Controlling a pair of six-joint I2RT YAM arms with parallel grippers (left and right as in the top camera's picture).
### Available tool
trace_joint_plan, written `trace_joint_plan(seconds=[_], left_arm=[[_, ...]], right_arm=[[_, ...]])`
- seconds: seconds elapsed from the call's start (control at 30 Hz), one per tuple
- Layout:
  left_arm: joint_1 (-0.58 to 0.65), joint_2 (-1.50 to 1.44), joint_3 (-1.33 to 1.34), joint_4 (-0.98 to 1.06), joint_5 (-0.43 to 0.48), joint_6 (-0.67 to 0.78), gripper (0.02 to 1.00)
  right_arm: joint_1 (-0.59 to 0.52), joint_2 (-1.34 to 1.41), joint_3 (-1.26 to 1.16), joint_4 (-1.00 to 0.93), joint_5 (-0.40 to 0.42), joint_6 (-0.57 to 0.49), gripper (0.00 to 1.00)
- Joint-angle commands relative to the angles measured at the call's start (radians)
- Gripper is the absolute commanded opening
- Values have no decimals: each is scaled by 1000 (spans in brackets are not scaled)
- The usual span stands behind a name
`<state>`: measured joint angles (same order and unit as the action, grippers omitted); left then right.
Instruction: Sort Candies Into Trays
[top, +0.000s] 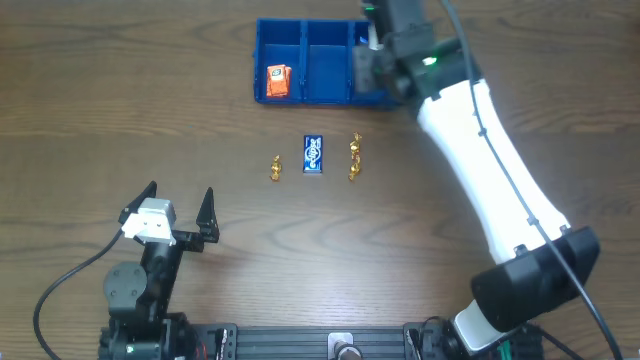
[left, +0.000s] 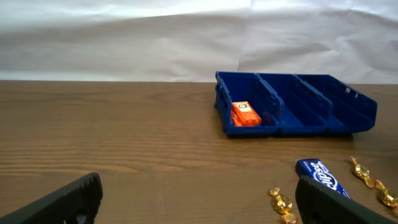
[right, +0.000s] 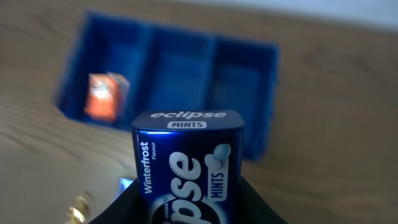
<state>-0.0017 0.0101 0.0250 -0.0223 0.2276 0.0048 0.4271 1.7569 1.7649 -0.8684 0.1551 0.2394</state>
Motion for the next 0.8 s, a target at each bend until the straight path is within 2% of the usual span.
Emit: trace_joint_plan(seconds=[0.03, 0.27, 0.53, 0.8], left_arm=[[3, -5, -20, -32, 17, 14, 998], [3, -5, -20, -32, 17, 15, 998], [3, -5, -20, -32, 17, 15, 998], [3, -5, -20, -32, 17, 15, 998]], right_arm=[[90, 52, 23, 115, 159, 110, 36], [110, 209, 23, 287, 159, 151, 36], [110, 349, 24, 372, 159, 150, 36], [101, 368, 24, 396, 226, 158, 36]])
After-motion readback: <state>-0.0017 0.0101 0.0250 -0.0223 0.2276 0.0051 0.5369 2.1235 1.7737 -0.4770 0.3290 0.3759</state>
